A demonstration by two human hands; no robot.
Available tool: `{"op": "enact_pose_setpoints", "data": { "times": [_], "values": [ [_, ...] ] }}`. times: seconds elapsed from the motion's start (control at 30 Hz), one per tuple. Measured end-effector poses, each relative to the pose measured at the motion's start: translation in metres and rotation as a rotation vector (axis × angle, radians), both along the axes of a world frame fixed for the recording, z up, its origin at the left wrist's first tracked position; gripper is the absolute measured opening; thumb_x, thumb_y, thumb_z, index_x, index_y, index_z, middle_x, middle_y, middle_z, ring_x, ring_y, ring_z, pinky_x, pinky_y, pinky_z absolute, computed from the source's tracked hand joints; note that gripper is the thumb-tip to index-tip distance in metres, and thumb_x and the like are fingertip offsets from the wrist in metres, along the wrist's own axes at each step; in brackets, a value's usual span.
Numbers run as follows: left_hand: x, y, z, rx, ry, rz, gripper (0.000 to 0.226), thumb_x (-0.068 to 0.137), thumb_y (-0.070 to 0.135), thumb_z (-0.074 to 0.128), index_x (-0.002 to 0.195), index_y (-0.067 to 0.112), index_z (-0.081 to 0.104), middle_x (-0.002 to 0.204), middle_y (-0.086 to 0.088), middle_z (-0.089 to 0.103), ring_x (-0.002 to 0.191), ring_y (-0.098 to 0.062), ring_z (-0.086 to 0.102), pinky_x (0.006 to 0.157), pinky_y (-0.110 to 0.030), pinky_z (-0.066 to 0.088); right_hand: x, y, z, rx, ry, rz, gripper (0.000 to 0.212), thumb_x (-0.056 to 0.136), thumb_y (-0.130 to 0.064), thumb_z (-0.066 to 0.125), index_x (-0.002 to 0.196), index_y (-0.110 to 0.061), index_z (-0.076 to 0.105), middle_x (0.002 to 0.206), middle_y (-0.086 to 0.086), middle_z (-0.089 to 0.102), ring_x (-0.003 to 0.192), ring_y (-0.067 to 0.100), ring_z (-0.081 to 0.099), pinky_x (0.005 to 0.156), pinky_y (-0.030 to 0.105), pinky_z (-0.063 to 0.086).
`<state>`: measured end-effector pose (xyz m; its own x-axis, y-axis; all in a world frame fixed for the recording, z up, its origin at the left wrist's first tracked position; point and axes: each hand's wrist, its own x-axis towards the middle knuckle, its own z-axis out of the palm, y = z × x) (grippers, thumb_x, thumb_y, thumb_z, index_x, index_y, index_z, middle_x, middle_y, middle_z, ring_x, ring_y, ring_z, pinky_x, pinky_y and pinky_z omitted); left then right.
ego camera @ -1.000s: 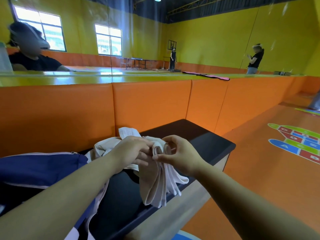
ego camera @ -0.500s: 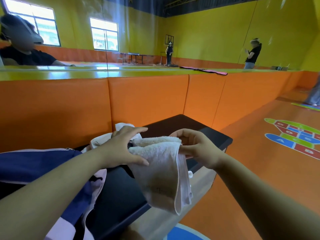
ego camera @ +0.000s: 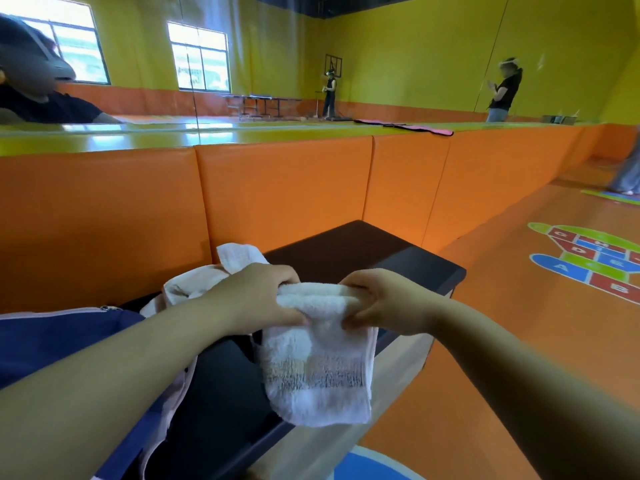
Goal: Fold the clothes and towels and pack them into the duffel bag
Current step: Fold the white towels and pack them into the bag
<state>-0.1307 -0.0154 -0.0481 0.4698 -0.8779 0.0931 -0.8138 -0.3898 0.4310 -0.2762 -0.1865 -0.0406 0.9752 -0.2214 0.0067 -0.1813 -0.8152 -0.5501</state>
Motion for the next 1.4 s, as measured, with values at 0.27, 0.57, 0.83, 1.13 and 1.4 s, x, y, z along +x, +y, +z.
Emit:
{"op": "enact_pose_setpoints", "data": {
  "times": [0.27,0.57,0.83,1.13,1.4],
  "values": [
    [0.038,-0.068,0.005,-0.182,-0.147,-0.022,0.045,0.064,0.034,0.081,0.099,0.025,0.054,0.092,0.010,0.053,0.083,-0.012,0.050,0.069,-0.028,0.043,0.043,-0.066,0.003,-0.227,-0.225,-0.195,0.027,0.079,-0.009,0.069,0.103,-0.017,0.059,0.098,-0.003,0.057,0.087,0.015,0.056,0.064,0.022,0.044],
    [0.050,-0.101,-0.118,-0.050,-0.345,-0.182,0.034,0.064,0.040,0.074,0.083,0.025,0.050,0.085,0.010,0.049,0.081,-0.018,0.049,0.064,-0.032,0.041,0.058,-0.109,-0.114,-0.609,0.006,0.020,0.027,0.076,-0.012,0.063,0.100,-0.020,0.053,0.104,0.002,0.059,0.090,0.027,0.057,0.070,0.036,0.047],
    [0.066,-0.107,-0.142,-0.059,-0.122,-0.041,0.061,0.076,0.062,0.031,0.114,0.023,0.058,0.114,0.008,0.046,0.109,-0.016,0.037,0.092,-0.022,0.032,0.063,-0.095,-0.111,-0.376,0.192,-0.128,0.049,0.085,-0.063,0.049,0.117,-0.026,0.049,0.115,-0.002,0.056,0.100,0.020,0.052,0.085,0.039,0.047],
    [0.087,-0.093,-0.136,0.026,-0.015,-0.103,0.025,0.089,0.034,0.051,0.110,0.025,0.060,0.111,0.010,0.058,0.103,-0.013,0.056,0.090,-0.039,0.047,0.075,-0.085,-0.137,-0.520,0.219,0.049,0.036,0.099,-0.028,0.043,0.135,-0.023,0.043,0.144,-0.001,0.042,0.132,0.022,0.038,0.101,0.044,0.039],
    [0.111,-0.047,-0.139,0.355,-0.285,0.357,0.061,0.083,0.062,0.047,0.137,0.037,0.032,0.146,0.001,0.029,0.130,-0.027,0.028,0.105,-0.041,0.031,0.075,-0.113,-0.135,-0.539,0.362,-0.182,0.071,0.090,0.004,0.040,0.150,-0.026,0.015,0.160,-0.005,0.011,0.146,0.024,0.011,0.116,0.053,0.013]
  ]
}}
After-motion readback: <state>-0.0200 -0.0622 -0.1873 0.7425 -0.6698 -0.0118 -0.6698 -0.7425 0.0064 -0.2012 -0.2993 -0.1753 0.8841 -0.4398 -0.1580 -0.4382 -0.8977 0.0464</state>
